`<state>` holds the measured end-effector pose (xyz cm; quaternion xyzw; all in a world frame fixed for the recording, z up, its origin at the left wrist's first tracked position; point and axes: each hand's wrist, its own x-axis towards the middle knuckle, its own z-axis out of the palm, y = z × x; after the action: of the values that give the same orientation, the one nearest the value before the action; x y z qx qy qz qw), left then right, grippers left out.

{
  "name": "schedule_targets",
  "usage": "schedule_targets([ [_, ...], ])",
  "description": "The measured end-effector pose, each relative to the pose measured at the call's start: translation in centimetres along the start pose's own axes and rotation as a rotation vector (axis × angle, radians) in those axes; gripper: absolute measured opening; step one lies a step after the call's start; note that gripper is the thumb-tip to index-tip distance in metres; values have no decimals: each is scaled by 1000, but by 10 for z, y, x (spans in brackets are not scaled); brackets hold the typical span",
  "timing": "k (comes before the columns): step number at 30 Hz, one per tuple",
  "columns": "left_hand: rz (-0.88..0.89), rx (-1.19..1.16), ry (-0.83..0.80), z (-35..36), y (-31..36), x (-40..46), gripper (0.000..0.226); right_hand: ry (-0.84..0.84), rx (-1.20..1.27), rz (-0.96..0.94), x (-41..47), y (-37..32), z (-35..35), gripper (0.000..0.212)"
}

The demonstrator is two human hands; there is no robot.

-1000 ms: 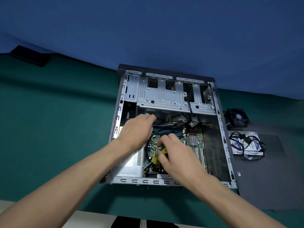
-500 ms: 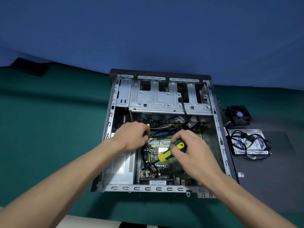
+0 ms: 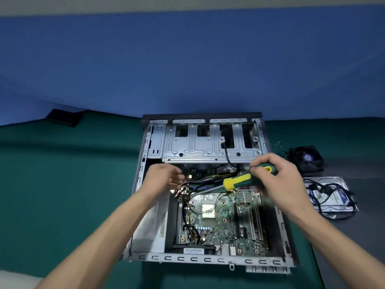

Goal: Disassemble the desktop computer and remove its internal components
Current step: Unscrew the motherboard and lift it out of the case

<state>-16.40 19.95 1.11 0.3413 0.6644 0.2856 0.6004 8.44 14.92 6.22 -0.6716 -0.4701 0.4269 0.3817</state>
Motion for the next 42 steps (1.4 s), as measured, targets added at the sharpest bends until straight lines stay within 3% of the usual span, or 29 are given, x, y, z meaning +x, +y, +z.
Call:
schedule_targets([
  [5, -76, -164, 78, 8, 8, -9, 19, 57, 78, 41, 9, -9, -15, 20],
  [8, -167, -274, -38, 12, 12, -17, 22, 99, 122, 43, 11, -13, -21, 18],
  [12, -325, -675, -214, 21, 13, -31, 25, 157, 204, 71, 7, -17, -24, 15],
  [17, -301, -858, -264, 30, 20, -37, 19, 224, 240, 93, -4, -21, -25, 13],
  [22, -283, -810, -226, 31, 25, -40, 16, 222, 278, 123, -21, -14, -25, 4],
  [24, -278, -780, -198, 30, 23, -41, 17, 156, 205, 124, -32, -7, -26, 13],
  [26, -259, -751, -174, 29, 22, -41, 17, 63, -8, 103, -39, -2, -29, 22],
  [29, -201, -708, -130, 35, 24, -44, 13, -110, -571, 17, -38, 5, -31, 25],
  [31, -130, -700, -96, 44, 27, -48, 10, -257, -748, -30, -32, 8, -28, 26],
  [33, -53, -700, -46, 56, 28, -53, 8, -357, -647, -2, -26, 14, -23, 17],
  [37, 69, -577, 48, 85, 21, -69, 7, -288, -317, 55, -19, 29, -36, 8],
  [42, 144, -293, -37, 141, 21, -90, 9, -189, -38, -62, -9, 31, -71, 28],
])
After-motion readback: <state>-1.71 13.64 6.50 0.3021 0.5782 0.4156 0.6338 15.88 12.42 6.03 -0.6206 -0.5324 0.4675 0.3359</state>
